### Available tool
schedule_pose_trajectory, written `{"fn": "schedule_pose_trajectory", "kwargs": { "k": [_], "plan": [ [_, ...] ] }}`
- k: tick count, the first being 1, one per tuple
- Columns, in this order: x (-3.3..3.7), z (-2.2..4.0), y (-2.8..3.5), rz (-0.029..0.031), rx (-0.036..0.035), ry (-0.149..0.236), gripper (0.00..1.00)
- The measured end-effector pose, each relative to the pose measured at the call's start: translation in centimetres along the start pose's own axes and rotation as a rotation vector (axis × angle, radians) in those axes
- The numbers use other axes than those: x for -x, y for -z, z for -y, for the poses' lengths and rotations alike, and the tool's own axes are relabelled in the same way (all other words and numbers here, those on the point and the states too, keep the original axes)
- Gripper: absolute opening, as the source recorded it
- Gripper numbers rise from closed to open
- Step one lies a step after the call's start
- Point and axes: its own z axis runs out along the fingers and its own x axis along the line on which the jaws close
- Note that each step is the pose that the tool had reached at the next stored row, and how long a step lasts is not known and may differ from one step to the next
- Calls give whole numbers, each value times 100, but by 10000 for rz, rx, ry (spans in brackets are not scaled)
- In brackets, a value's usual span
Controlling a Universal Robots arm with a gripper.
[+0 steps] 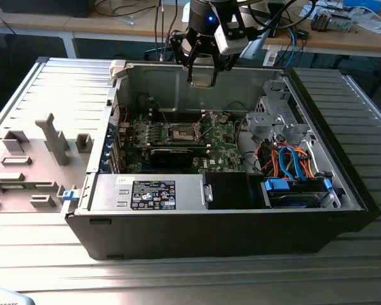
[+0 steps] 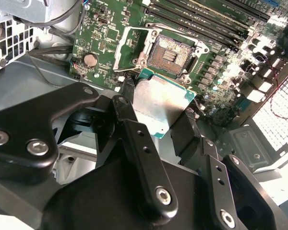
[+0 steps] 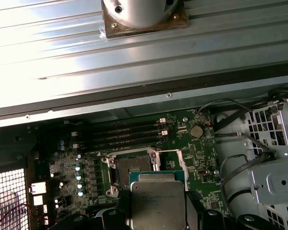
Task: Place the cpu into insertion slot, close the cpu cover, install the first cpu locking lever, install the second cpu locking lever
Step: 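Place the cpu into insertion slot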
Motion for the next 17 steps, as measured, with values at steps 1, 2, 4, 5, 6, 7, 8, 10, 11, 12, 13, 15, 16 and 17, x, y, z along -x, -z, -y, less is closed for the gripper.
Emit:
{"fn": "schedule_pose_trajectory", "kwargs": {
  "k": [1, 2, 4, 5, 6, 7, 8, 10, 11, 12, 13, 15, 16, 17],
  "plan": [
    [0, 0, 0, 1, 0, -8, 55],
    [0, 0, 0, 1, 1, -14, 55],
    [0, 0, 0, 2, 1, -24, 55],
    [0, 0, 0, 3, 0, -29, 55],
    [0, 0, 0, 3, 0, -32, 55],
    [0, 0, 0, 4, 1, -37, 55],
    [0, 0, 0, 4, 1, -40, 55],
    [0, 0, 0, 5, 1, -51, 55],
    [0, 0, 0, 5, 1, -54, 55],
    [0, 0, 0, 5, 1, -57, 55],
    [0, 0, 0, 5, 1, -61, 55],
    [0, 0, 0, 7, 1, -68, 55],
    [0, 0, 0, 6, 1, -71, 55],
    [0, 0, 0, 6, 1, -74, 55]
  ]
}}
